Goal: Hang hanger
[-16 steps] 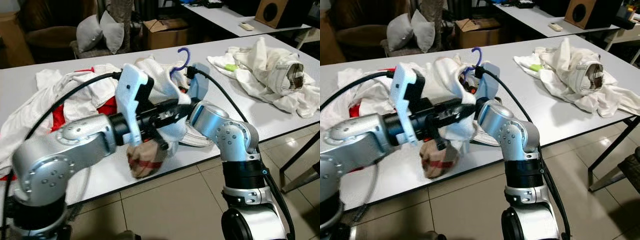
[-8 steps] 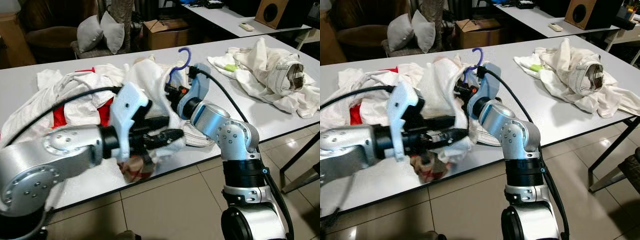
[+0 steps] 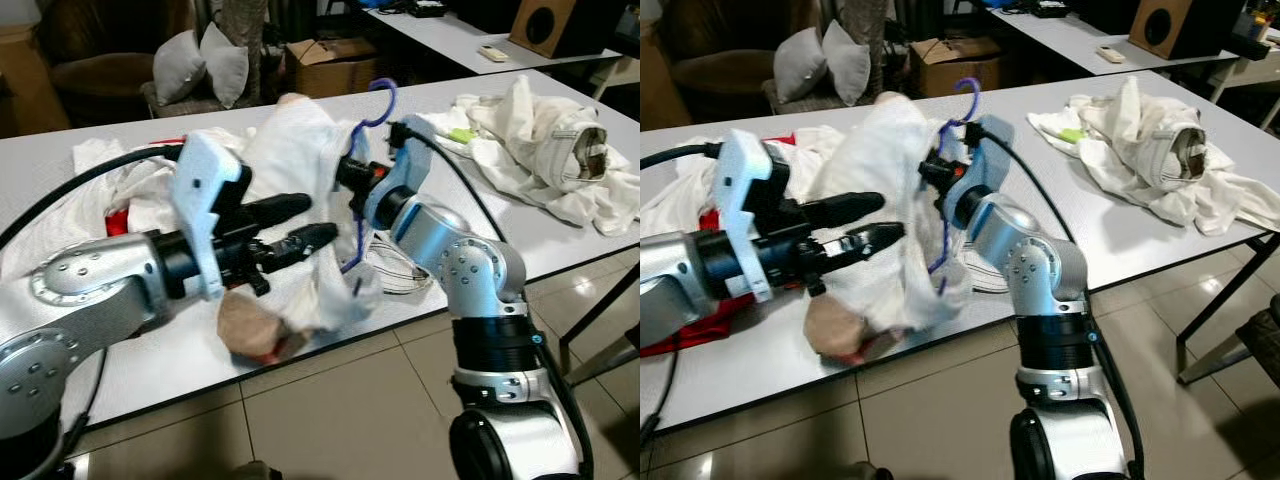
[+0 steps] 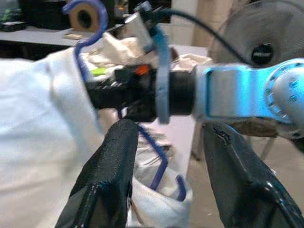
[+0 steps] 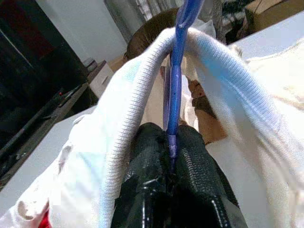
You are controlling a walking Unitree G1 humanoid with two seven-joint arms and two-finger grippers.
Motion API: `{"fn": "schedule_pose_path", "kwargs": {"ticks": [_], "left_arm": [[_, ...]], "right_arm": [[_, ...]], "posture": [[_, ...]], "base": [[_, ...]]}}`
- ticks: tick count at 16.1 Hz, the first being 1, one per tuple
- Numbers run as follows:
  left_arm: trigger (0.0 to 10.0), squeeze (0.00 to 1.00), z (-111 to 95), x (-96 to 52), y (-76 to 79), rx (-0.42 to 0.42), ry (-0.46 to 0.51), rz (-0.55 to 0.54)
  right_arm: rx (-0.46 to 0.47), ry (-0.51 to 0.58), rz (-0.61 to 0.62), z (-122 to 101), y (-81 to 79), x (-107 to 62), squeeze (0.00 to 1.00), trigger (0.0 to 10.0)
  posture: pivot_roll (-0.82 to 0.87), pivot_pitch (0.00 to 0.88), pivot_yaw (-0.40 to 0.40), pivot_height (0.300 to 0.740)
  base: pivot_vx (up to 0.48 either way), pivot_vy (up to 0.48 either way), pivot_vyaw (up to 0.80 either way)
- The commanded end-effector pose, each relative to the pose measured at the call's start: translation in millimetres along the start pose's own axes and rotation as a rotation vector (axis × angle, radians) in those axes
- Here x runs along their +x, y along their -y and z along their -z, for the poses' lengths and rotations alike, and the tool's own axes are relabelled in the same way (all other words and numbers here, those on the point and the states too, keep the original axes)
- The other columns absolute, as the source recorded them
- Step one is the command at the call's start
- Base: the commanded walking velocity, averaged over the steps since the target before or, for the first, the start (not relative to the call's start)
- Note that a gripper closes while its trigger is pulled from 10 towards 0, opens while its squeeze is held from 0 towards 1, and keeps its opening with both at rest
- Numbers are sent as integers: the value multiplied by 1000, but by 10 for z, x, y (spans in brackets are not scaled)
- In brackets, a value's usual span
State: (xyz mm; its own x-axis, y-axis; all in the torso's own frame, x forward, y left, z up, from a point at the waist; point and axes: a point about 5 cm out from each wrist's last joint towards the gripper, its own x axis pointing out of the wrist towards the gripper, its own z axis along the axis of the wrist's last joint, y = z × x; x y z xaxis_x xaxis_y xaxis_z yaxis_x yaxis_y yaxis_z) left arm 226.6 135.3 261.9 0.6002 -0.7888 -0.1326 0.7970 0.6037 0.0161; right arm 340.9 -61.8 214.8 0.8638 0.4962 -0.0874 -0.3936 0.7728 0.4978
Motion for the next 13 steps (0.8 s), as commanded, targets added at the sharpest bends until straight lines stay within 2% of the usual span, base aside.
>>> {"fn": "schedule_pose_path", "kwargs": {"ticks": [1,2,3,4,6,9,10,11,13], "left_arm": [[10000,0,-12,-34,-36,18,8,-32],[10000,0,7,-58,-86,15,10,-79],[10000,0,144,-166,-304,-15,3,-302],[10000,0,246,-256,-399,-24,6,-419],[10000,0,443,-396,-428,-66,-3,-543],[10000,0,662,-433,-373,-141,-15,-631],[10000,0,675,-420,-378,-124,-19,-643],[10000,0,698,-313,-336,-59,-31,-609],[10000,0,710,-233,-283,-68,-6,-569]], "right_arm": [[-22,28,-17,-47,-33,-9,0,10000],[-39,34,-21,-49,-36,-17,0,10000],[-50,34,-55,-58,-68,-48,0,10000],[-44,20,-101,-59,-98,-82,0,10000],[-54,-9,-182,-36,-130,-185,0,10000],[-73,-35,-212,28,-53,-289,0,10000],[-79,-35,-215,33,-42,-302,0,10000],[-97,-45,-210,53,8,-339,0,10000],[-109,-51,-215,58,24,-360,0,10000]], "posture": [[21,0,12,740],[18,0,22,740],[16,0,24,740],[16,0,22,740],[20,0,8,740],[21,0,0,740],[19,0,-1,740],[11,0,5,740],[5,0,10,740]], "base": [[0,0,0],[0,0,0],[0,0,0],[0,0,0],[0,0,0],[0,0,0],[0,0,0],[0,0,0],[0,0,0]]}}
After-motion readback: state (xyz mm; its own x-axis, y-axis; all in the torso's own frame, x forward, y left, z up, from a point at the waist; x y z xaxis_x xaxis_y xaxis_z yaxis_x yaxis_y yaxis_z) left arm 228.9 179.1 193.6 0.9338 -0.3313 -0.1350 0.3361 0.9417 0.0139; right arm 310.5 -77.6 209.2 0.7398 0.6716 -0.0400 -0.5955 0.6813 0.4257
